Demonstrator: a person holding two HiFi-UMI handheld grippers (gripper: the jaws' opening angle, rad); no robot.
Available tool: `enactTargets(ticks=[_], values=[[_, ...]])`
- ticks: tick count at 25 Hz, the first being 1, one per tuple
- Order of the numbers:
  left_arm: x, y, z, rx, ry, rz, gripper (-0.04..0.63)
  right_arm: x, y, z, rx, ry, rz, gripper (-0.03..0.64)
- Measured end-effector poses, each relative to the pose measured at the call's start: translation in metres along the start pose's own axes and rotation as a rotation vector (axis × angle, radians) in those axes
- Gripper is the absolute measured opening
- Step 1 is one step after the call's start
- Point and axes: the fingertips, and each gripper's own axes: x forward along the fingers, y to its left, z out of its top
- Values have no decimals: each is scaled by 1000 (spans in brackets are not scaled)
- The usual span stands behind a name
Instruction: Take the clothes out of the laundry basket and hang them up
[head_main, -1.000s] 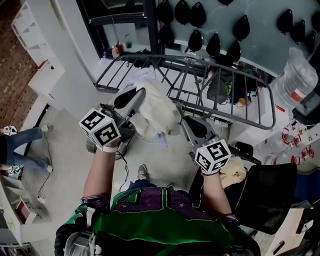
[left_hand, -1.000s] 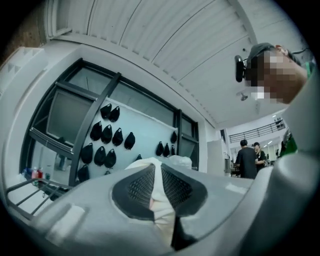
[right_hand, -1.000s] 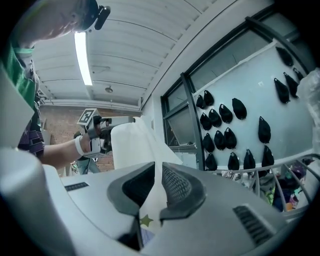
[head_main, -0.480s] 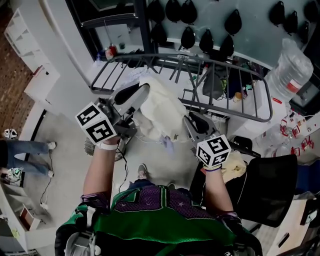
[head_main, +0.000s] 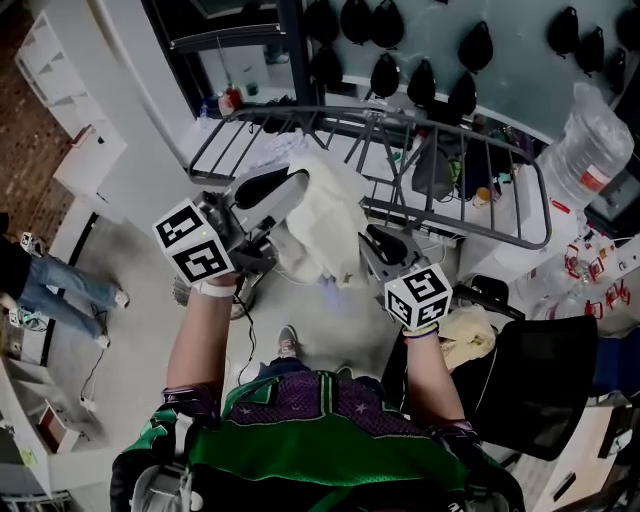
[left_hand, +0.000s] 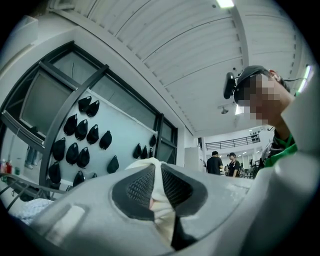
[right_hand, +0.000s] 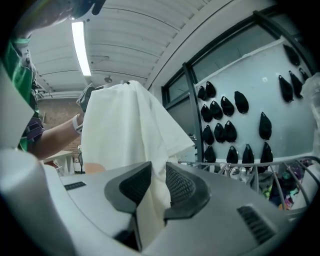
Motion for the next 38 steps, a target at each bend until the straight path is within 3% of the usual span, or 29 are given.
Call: enactTargets(ticks=[6,10,15,19,29,38], values=[[-6,4,4,-14,-14,-1,43,8,11,2,-7,8,69,80],[-6,8,5,-13,-12,6,43,10,22,-3,-15,17,131,121],[-6,9,3,-10,-9,9,43,16,14,-1,1,-9,86,105],[-13,19,1,-7,-8,45,43,6,-5,9,5,-59,27,11],[-33,70,-40,-14,105,218,43,-31,-63,60,-41,-146,-112,5],[-19,82,-72,55,222,286,46,-58,-85,134,-138,-258,-175,3]])
